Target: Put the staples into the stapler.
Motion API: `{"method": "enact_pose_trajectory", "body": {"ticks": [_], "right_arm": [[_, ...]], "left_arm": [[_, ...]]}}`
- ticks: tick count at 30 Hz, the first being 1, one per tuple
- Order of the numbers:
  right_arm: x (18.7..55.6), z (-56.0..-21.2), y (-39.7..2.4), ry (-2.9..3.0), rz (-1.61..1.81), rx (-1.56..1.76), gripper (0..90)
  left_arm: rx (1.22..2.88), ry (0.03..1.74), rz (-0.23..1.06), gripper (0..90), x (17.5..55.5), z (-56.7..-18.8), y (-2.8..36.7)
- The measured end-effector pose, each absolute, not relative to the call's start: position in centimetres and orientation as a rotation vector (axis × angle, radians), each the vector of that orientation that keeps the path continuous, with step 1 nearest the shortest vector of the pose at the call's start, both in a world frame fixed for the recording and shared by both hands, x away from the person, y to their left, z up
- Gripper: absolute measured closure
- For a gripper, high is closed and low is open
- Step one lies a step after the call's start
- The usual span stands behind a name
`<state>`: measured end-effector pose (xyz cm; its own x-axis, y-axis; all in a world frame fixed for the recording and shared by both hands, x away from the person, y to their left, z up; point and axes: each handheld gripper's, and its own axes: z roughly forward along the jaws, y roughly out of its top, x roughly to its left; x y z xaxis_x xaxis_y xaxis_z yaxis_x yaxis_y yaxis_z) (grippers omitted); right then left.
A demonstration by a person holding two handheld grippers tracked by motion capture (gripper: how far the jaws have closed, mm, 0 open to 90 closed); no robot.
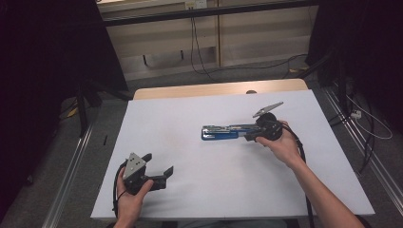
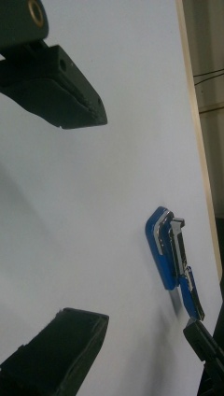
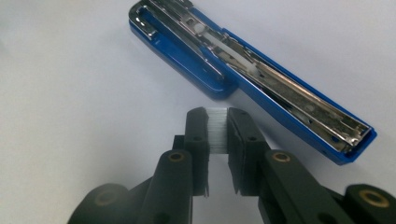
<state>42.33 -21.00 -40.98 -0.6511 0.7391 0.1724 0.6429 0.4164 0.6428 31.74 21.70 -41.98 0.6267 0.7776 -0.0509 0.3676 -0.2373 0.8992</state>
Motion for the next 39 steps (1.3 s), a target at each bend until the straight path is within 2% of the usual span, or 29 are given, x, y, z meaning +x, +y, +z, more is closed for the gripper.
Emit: {"method": "enact_pose_trajectory", "body": {"ticks": [18, 39], "right_arm": [[42.4, -40.4, -20.0, 2.486, 1.186, 1.107, 79.1], [44.2, -38.9, -18.4, 2.436, 1.307, 1.013, 79.1]], "left_arm": [[1.835, 0.917, 0.512, 5.3, 31.7, -42.0, 21.6], [1.833, 0.909, 0.515, 5.4, 31.7, -41.9, 21.7]]}}
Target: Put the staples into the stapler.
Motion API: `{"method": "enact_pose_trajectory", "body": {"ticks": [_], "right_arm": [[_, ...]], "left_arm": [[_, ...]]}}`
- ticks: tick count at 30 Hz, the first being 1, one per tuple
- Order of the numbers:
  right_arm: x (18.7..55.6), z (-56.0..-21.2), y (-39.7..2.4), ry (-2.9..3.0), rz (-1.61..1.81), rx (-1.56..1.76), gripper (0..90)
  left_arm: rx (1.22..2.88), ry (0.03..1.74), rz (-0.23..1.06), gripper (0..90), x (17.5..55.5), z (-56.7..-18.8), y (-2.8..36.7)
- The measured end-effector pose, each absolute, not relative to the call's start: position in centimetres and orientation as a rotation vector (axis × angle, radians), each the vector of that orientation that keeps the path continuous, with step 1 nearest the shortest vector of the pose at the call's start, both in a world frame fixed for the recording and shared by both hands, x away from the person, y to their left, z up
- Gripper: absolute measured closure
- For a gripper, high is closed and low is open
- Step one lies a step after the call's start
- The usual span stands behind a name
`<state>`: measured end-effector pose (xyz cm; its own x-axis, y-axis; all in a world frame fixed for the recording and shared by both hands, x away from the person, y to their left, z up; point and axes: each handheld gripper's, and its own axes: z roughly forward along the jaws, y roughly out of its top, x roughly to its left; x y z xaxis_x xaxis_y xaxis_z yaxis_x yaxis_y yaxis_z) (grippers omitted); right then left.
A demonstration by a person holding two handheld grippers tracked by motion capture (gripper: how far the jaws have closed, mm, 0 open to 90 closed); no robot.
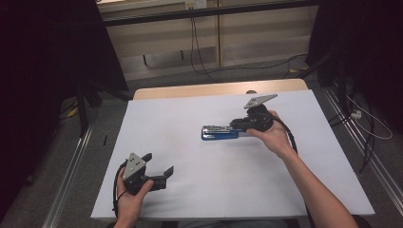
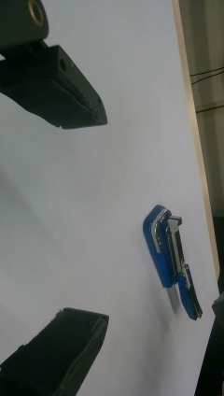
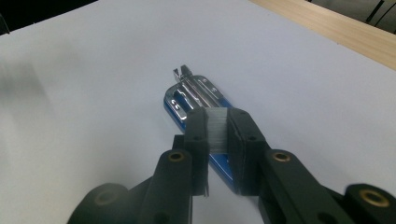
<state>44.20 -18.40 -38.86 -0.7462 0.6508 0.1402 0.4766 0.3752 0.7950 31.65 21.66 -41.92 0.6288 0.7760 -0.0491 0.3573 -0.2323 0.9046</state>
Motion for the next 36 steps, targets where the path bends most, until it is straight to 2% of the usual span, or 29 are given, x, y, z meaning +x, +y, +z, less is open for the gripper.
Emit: {"method": "enact_pose_trajectory", "body": {"ticks": [18, 36], "right_arm": [[46.5, -39.0, -15.1, 2.488, 1.329, 0.952, 79.1], [48.1, -38.7, -13.6, 2.496, 1.314, 0.914, 79.1]], "left_arm": [[1.835, 0.910, 0.507, 5.3, 31.7, -41.9, 21.7], [1.836, 0.905, 0.508, 5.4, 31.7, -41.9, 21.7]]}}
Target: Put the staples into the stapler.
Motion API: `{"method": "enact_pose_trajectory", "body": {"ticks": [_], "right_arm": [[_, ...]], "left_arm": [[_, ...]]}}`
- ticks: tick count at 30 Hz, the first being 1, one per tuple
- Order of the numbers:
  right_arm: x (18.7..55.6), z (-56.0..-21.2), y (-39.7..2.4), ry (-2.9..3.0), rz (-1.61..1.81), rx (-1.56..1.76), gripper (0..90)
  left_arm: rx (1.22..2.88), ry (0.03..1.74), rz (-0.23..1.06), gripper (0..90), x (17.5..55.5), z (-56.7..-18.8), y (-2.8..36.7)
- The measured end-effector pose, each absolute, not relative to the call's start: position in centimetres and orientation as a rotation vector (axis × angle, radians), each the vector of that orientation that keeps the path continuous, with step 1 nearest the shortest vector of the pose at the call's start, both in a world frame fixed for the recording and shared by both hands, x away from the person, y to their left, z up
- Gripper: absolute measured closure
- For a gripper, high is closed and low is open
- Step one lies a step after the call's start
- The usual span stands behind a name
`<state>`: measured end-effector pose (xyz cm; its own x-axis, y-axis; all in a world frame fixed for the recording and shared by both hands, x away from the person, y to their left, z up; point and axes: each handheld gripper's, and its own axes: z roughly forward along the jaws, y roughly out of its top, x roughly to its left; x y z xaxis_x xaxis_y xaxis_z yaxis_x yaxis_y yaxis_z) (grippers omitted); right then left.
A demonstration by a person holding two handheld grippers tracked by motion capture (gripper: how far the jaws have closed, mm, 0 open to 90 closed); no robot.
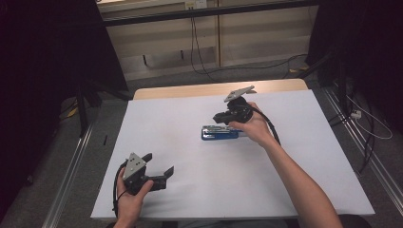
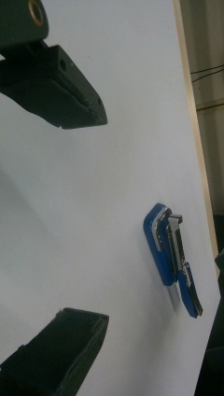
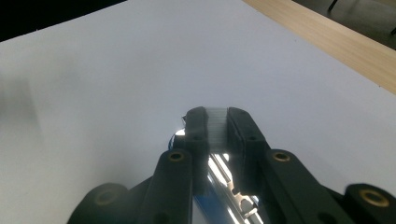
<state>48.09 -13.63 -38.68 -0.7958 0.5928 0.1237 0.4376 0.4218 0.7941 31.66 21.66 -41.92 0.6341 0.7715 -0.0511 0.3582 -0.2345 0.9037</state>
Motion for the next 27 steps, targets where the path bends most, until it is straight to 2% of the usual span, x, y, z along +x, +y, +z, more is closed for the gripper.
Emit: {"method": "enact_pose_trajectory", "body": {"ticks": [27], "right_arm": [[50.2, -39.4, -10.8, 2.578, 1.279, 0.863, 79.1]], "left_arm": [[1.841, 0.907, 0.503, 5.4, 31.7, -42.0, 21.7]]}}
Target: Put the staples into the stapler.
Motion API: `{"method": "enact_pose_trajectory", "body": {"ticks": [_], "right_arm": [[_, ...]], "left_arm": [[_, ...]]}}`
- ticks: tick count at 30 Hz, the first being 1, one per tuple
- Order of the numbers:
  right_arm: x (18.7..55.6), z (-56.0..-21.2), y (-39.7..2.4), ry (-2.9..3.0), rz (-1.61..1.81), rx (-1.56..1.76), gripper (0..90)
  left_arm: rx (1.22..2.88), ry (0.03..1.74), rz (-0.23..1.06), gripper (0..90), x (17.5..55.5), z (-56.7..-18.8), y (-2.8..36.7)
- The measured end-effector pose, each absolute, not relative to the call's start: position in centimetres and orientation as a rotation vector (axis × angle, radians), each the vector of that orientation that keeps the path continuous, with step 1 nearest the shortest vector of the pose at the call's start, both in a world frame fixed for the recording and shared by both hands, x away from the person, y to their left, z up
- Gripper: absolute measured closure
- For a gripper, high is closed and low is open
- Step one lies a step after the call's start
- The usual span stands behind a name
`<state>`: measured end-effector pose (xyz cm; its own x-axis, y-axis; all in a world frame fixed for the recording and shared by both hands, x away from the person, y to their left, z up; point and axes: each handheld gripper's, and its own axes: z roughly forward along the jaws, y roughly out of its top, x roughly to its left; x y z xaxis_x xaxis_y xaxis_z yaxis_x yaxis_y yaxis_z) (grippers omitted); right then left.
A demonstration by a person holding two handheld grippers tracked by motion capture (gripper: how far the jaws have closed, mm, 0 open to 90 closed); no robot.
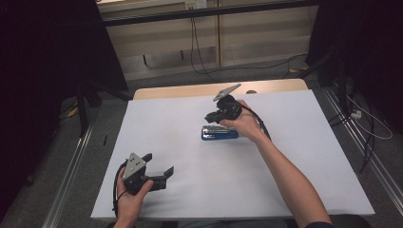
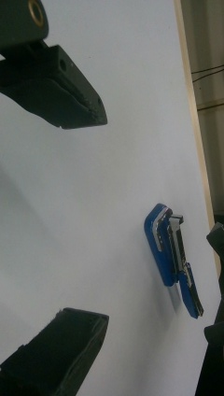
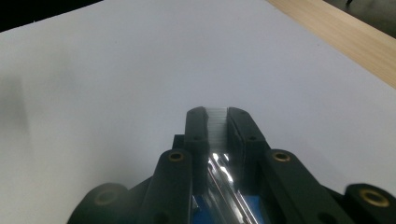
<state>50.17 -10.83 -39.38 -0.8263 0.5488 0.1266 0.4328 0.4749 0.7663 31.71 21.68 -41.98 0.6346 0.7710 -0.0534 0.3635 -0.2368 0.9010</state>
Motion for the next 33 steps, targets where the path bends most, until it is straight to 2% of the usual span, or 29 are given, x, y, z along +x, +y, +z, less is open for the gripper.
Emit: {"method": "enact_pose_trajectory", "body": {"ticks": [33], "right_arm": [[51.2, -40.0, -9.9, 2.693, 1.163, 0.686, 79.1]], "left_arm": [[1.835, 0.908, 0.501, 5.4, 31.7, -41.9, 21.7]]}}
